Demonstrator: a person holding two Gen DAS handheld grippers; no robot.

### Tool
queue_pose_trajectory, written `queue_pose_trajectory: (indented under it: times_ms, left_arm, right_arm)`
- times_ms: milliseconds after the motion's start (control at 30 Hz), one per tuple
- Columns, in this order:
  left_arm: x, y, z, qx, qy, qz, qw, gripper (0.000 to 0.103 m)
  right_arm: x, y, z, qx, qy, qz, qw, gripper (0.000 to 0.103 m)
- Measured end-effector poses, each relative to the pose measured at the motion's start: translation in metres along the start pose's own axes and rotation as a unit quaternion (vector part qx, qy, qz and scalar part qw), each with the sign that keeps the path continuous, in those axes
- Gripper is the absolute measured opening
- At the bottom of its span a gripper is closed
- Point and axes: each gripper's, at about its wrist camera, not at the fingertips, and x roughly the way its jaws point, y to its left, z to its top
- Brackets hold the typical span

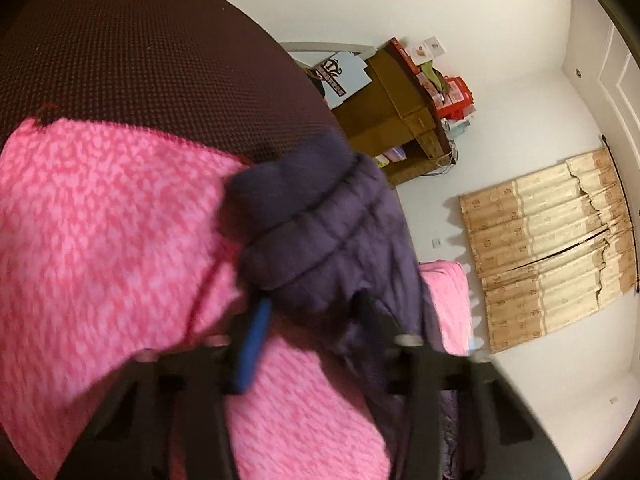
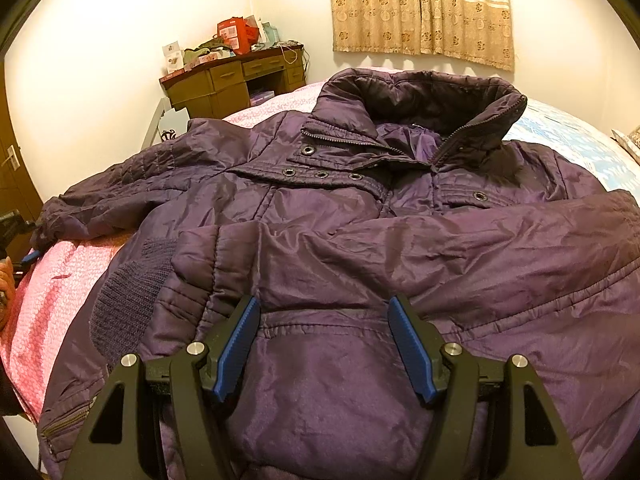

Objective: Fold large clothes
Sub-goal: 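Carry the sleeve with the left gripper across the jacket front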

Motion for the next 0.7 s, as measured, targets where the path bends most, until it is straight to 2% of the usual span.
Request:
queue_pose_trajectory:
  times_ms: [33, 133, 300, 467, 600, 667, 700]
  left_arm:
    - [0.003, 0.006, 0.003, -0.004, 0.008, -0.011, 0.9999, 0.019]
    - [0.002, 0.007, 0.003, 0.012, 0.013, -0.025, 0.9995, 0.011]
    - [-0.017, -0.003, 0.001, 0.039, -0.001, -0.050, 0.9980, 0.007]
    - [-0.043, -0.036, 0.004, 0.089, -0.032, -0.075, 0.9927, 0.002]
    - [-0.066, -0.076, 0.009, 0.146, -0.071, -0.104, 0.9813, 0.000]
    - [-0.067, -0.097, 0.012, 0.165, -0.068, -0.121, 0.9765, 0.000]
    - [-0.066, -0.101, 0.013, 0.166, -0.060, -0.115, 0.9776, 0.000]
  right_arm:
    - [0.000, 0.000, 0.000, 0.000, 0.000, 0.000, 1.000, 0.068]
    - [0.000, 0.000, 0.000, 0.000, 0.000, 0.000, 1.000, 0.068]
    - [0.000, -0.001, 0.000, 0.001, 0.000, 0.001, 1.000, 0.068]
    - [0.000, 0.000, 0.001, 0.001, -0.001, 0.000, 1.000, 0.068]
    - [0.000, -0.001, 0.000, 0.001, -0.001, 0.000, 1.000, 0.068]
    - [0.001, -0.001, 0.000, 0.001, -0.001, 0.000, 1.000, 0.068]
    - [0.001, -0.002, 0.000, 0.001, -0.001, 0.001, 1.000, 0.068]
